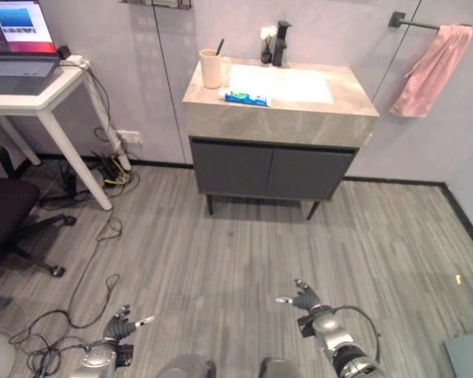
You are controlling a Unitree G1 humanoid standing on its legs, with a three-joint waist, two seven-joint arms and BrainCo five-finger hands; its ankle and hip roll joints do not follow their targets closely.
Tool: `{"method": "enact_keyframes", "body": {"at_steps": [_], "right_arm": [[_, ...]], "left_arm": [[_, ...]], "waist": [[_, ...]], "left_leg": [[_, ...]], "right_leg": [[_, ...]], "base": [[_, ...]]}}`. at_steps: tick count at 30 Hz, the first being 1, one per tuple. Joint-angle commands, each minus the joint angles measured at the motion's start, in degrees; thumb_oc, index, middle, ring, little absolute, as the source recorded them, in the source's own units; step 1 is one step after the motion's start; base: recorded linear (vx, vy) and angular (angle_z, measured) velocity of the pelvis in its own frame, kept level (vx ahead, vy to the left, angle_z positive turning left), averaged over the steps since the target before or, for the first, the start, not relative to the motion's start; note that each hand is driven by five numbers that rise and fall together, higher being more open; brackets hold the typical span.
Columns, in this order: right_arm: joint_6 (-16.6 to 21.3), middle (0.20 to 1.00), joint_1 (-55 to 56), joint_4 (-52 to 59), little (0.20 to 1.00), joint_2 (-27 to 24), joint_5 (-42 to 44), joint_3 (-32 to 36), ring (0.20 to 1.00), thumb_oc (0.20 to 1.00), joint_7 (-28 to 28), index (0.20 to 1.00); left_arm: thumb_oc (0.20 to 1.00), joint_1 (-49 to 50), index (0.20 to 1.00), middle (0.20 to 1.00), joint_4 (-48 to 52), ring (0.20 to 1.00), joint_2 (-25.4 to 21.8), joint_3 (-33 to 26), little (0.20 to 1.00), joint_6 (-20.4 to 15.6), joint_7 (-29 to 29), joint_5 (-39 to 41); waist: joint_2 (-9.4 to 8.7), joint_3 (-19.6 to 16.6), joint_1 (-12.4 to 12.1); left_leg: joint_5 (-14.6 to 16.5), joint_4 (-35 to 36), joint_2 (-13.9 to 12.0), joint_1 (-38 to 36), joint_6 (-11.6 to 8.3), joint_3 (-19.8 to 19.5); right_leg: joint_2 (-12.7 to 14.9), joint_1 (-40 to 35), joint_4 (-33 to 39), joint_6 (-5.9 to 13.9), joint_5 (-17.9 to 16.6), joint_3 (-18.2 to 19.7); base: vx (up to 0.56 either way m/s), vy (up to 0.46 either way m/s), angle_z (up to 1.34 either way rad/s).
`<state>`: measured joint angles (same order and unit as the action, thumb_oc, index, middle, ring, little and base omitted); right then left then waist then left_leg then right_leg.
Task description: Put brush and paste in cup on sink, flatten towel.
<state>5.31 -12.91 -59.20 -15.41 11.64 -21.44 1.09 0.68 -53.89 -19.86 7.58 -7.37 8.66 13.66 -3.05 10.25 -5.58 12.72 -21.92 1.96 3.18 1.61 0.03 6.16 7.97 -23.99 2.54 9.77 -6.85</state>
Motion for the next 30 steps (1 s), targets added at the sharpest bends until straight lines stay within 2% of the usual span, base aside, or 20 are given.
{"method": "enact_keyframes", "body": {"at_steps": [1,9,14,19,24,27,28,29,30], "right_arm": [[2.5,1.000,-1.3,-0.1,1.000,-1.1,1.9,0.6,1.000,1.000,0.8,1.000],[2.9,1.000,0.3,4.0,1.000,-2.8,-2.1,1.9,1.000,1.000,3.4,1.000],[1.4,1.000,0.9,3.5,1.000,-3.9,-7.4,2.7,1.000,1.000,6.2,1.000],[0.7,1.000,-0.4,-2.3,1.000,-3.1,-5.4,4.8,1.000,1.000,7.7,1.000],[0.7,1.000,0.3,-1.9,1.000,-2.4,-4.1,5.3,1.000,1.000,7.8,1.000],[2.0,1.000,1.0,-2.2,1.000,-0.3,3.0,8.0,1.000,1.000,8.6,1.000],[2.8,1.000,1.4,-2.1,1.000,1.0,6.1,9.5,1.000,1.000,10.1,1.000],[3.6,1.000,1.9,0.1,1.000,1.9,2.7,9.1,1.000,1.000,13.2,1.000],[3.6,1.000,1.9,0.1,1.000,1.9,2.7,9.1,1.000,1.000,13.2,1.000]], "left_arm": [[1.000,1.3,1.000,1.000,3.5,1.000,-0.5,-0.2,1.000,-2.5,0.8,2.3],[1.000,2.2,1.000,1.000,7.1,1.000,-1.0,0.7,1.000,-2.7,0.0,1.7],[1.000,2.6,1.000,1.000,9.8,1.000,-1.6,1.7,1.000,-2.4,-1.0,1.5],[1.000,1.7,1.000,1.000,9.9,1.000,-2.1,2.8,1.000,-2.0,-1.6,1.6],[1.000,1.6,1.000,1.000,9.1,1.000,-1.8,2.7,1.000,-1.8,-1.7,1.6],[1.000,1.5,1.000,1.000,8.4,1.000,-1.3,2.8,1.000,-1.9,-1.2,2.1],[1.000,1.5,1.000,1.000,8.3,1.000,-1.1,2.9,1.000,-1.9,-0.8,2.2],[1.000,1.7,1.000,1.000,9.0,1.000,-0.9,3.0,1.000,-2.2,0.3,3.0],[1.000,1.7,1.000,1.000,9.1,1.000,-0.9,3.0,1.000,-2.2,0.3,3.0]], "waist": [[-0.13,-2.3,-0.2],[0.26,-2.4,0.9],[0.44,-2.9,1.5],[0.57,-3.4,2.0],[0.46,-3.9,2.4],[0.66,-3.9,2.6],[0.78,-4.0,2.7],[1.18,-3.8,2.8],[1.18,-3.8,2.9]], "left_leg": [[-0.3,-0.8,2.7,3.2,0.34,-5.4],[-1.5,1.8,2.2,2.4,0.12,-5.3],[-2.1,3.2,1.9,2.2,-0.12,-5.5],[-2.5,4.6,1.7,1.6,-0.11,-5.4],[-2.8,5.9,1.6,0.7,-0.08,-5.2],[-3.0,6.6,1.5,0.2,-0.04,-5.2],[-3.0,6.9,1.4,0.1,-0.03,-5.2],[-3.1,7.0,1.3,0.0,0.00,-5.1],[-3.1,7.1,1.3,0.0,0.00,-5.1]], "right_leg": [[-0.5,-3.0,1.3,2.19,0.2,-1.6],[-1.0,-3.1,2.8,2.21,-0.2,-1.7],[-1.6,-3.3,4.4,2.06,-0.3,-1.6],[-1.9,-3.8,5.5,1.95,-0.7,-1.5],[-2.1,-4.2,6.1,2.08,-1.0,-1.1],[-2.1,-4.4,6.3,2.13,-1.1,-1.0],[-2.2,-4.5,6.4,2.13,-1.0,-1.0],[-2.3,-4.4,6.3,2.19,-1.0,-0.9],[-2.3,-4.4,6.3,2.19,-1.0,-0.9]], "base": [[0.02,-0.017,-0.03],[0.00,0.000,0.00],[0.04,-0.028,0.01],[0.03,-0.009,0.00],[0.03,-0.007,-0.04],[0.01,0.000,0.01],[0.03,0.004,0.03],[0.00,0.000,0.00],[0.02,-0.006,-0.05]]}}
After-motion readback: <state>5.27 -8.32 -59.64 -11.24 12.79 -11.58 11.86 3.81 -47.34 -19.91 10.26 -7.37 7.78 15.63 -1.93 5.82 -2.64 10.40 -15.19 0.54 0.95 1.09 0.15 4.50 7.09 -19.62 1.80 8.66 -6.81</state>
